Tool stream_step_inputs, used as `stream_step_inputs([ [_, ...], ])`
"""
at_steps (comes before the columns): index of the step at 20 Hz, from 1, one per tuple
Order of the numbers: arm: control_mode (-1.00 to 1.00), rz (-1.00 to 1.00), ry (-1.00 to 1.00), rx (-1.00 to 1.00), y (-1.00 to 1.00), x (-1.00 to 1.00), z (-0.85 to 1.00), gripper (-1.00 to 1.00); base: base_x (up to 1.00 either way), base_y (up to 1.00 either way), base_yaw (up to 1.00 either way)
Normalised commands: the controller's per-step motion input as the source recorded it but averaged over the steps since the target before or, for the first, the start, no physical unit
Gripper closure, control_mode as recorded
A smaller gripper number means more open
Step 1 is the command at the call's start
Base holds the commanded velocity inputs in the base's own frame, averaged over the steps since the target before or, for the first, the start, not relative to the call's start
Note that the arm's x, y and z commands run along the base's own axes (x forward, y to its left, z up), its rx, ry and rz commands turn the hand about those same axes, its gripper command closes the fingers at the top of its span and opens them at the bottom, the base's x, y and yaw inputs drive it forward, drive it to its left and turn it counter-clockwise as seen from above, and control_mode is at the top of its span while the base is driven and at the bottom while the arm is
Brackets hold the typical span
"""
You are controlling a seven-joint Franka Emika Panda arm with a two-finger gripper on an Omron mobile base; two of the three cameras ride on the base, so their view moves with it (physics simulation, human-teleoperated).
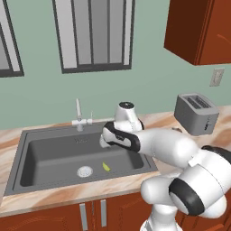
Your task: Turn on the sink faucet. Then move the lemon wedge from the counter to the sink. Turn off the sink. Move the vegetable from the sink to the pot next to the stove. Finally move the pot to the front left burner.
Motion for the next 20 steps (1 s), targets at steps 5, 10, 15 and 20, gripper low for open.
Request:
stream_step_inputs([
  [5,-1.0,-0.02,0.08,-0.01,0.0,0.11,-0.44,-1.0,0.0,0.0,0.0],
  [10,-1.0,0.0,0.02,-0.06,0.0,0.21,-0.37,-1.0,0.0,0.0,0.0],
  [15,-1.0,0.0,0.01,-0.05,0.0,0.12,-0.32,-1.0,0.0,0.0,0.0],
  [20,-1.0,0.0,0.02,-0.02,0.0,0.14,-0.25,-1.0,0.0,0.0,0.0],
])
